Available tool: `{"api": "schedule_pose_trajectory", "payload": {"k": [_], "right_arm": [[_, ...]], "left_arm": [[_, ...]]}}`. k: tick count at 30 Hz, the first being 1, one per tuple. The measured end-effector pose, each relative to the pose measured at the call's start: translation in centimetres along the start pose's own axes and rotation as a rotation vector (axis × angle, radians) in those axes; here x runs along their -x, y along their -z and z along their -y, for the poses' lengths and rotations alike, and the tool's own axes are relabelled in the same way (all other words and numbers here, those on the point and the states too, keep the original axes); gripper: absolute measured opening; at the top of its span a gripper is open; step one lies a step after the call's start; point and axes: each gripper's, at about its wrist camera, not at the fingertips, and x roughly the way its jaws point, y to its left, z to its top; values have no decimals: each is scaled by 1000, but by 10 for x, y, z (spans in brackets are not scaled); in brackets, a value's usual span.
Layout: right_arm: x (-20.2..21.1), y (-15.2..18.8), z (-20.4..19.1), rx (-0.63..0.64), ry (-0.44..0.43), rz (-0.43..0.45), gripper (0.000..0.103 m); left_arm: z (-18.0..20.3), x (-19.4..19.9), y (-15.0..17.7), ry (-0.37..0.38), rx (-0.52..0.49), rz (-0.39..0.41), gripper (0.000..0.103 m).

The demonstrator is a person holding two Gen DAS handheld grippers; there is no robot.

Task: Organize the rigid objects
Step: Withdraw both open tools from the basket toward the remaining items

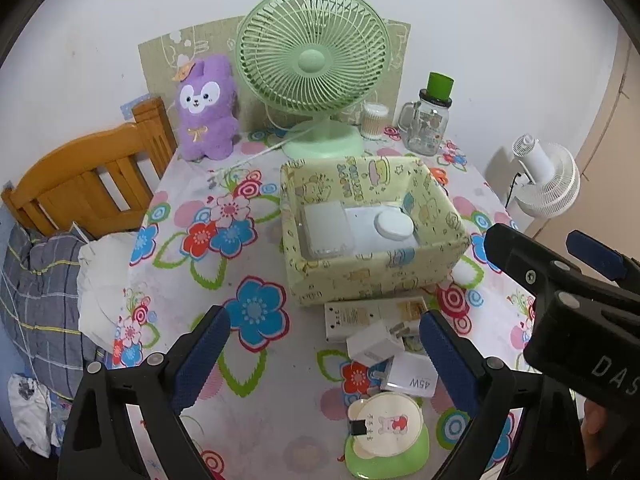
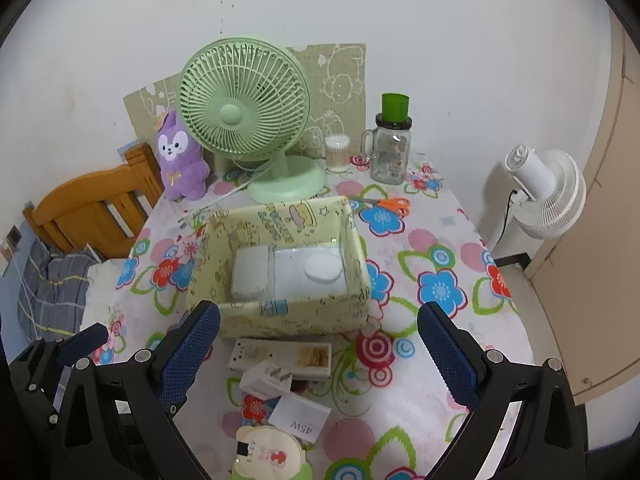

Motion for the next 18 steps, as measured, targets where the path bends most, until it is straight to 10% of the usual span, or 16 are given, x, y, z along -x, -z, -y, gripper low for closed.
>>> {"api": "schedule_pose_trajectory", "payload": {"k": [18], "right_arm": [[-11, 41, 4, 7, 7, -32, 100]], "left_arm": [[7, -20, 35, 49, -30, -46, 98]]}}
